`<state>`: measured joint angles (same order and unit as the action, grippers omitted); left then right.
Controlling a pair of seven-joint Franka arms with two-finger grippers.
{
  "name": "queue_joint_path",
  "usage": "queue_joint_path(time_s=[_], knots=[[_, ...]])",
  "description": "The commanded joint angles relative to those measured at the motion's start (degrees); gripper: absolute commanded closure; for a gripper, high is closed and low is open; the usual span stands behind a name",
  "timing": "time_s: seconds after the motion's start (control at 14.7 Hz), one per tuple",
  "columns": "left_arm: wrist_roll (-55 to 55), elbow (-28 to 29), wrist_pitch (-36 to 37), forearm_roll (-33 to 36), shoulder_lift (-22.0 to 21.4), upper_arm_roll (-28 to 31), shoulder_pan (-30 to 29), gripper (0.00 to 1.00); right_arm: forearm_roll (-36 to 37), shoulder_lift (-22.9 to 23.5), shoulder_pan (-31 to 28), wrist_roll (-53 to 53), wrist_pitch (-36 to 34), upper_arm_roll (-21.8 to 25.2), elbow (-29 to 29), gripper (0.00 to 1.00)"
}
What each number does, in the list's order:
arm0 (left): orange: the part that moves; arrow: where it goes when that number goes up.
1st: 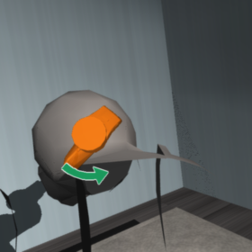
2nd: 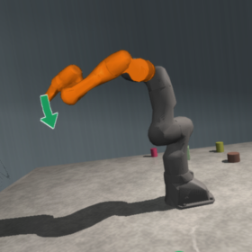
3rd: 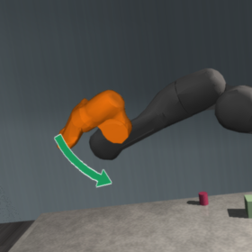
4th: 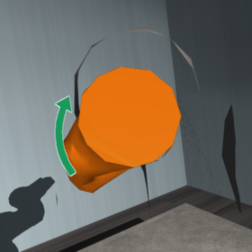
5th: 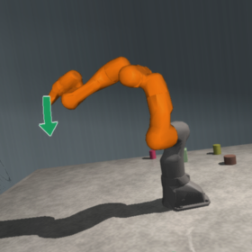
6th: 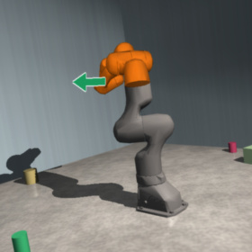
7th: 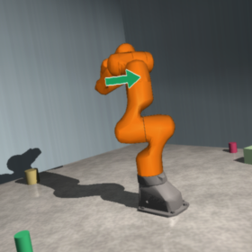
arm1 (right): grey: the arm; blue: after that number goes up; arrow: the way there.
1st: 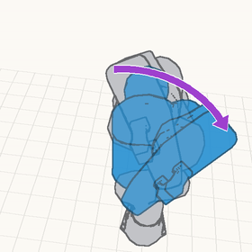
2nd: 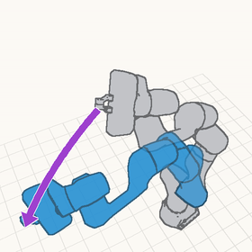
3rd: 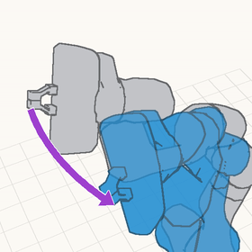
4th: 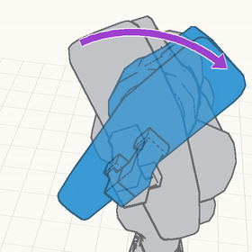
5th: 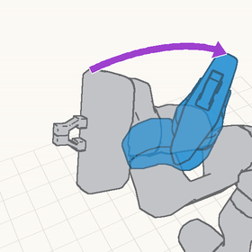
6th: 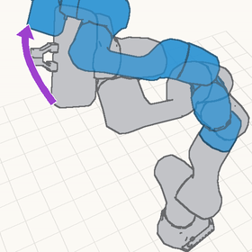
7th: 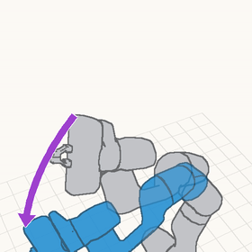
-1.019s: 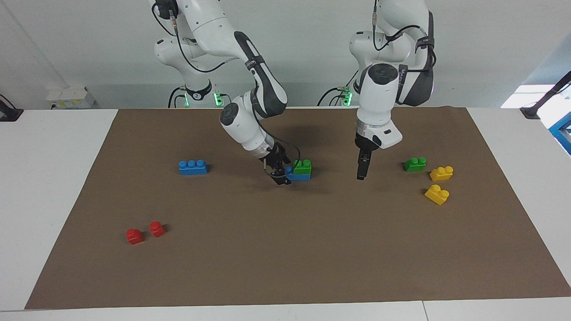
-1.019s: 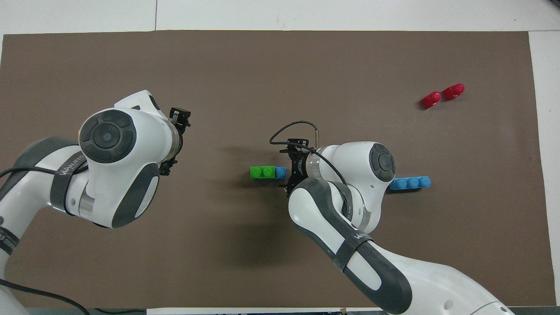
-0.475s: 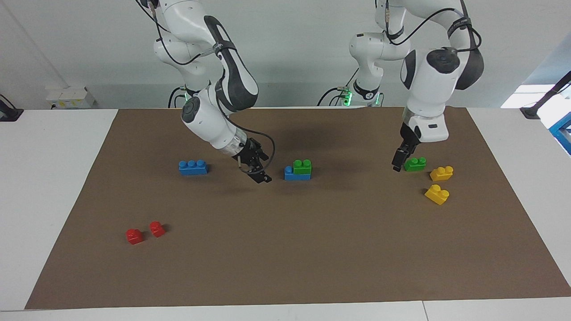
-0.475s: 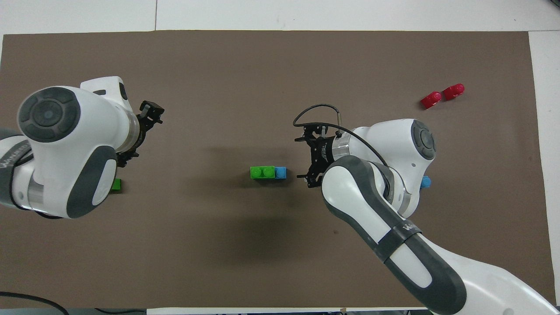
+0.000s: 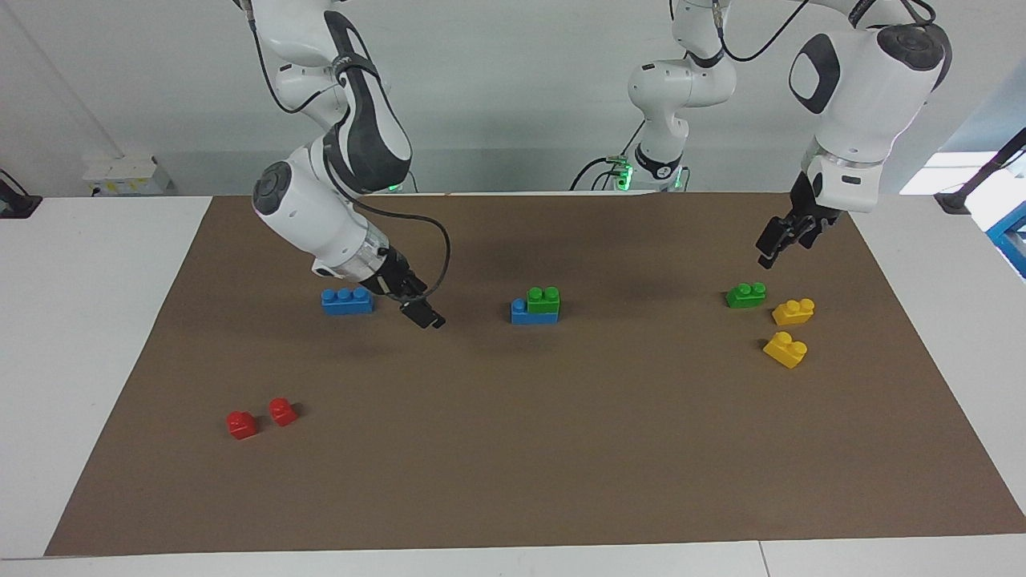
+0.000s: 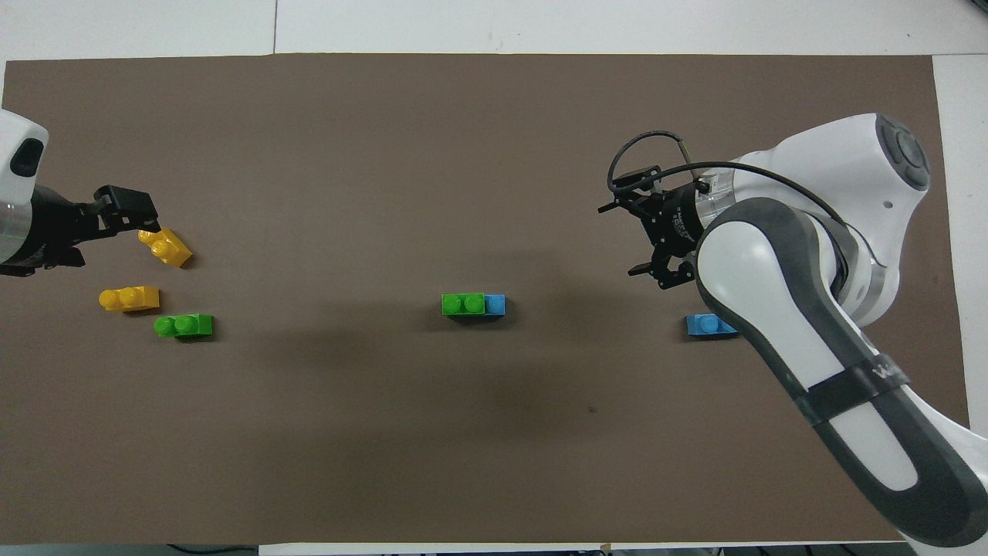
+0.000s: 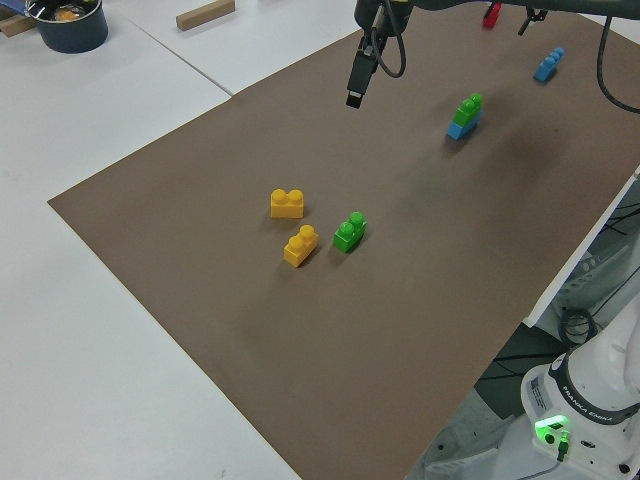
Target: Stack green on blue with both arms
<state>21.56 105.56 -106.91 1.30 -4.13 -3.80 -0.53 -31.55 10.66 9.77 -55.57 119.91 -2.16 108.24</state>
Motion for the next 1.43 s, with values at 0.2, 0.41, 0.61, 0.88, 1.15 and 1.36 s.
queue_joint_path(time_s=[0.2,0.41,0.61,0.88,1.15,1.36], knots=[[-11.45,-7.45,5.11,-0.86,2.28,0.20,-1.41,0.00,10.01,0.24,-5.11,22.92,-0.82,-0.57,-0.84,0.00],[-11.54,-15.10,12.13,-1.99,5.88,0.20,-1.41,0.00,18.77,-0.55,-6.87,30.32,-1.78,-0.57,-1.10,0.00],[-11.63,-15.65,13.91,-2.44,5.98,0.29,-1.23,0.00,22.67,-2.83,-8.10,38.67,-5.47,-0.48,-2.59,0.00],[-11.89,-16.09,18.56,-3.15,6.06,0.38,-1.14,0.00,28.65,-8.80,-8.36,46.76,-11.70,-0.31,-3.48,0.00],[-11.98,-17.49,20.33,-3.14,6.50,0.46,-0.88,0.00,28.83,-13.90,-10.12,52.65,-17.33,-0.22,-3.74,0.00],[-11.98,-17.49,20.42,-3.05,6.50,0.38,-0.79,0.00,28.74,-16.28,-11.35,54.86,-21.20,-0.31,-3.74,0.00]])
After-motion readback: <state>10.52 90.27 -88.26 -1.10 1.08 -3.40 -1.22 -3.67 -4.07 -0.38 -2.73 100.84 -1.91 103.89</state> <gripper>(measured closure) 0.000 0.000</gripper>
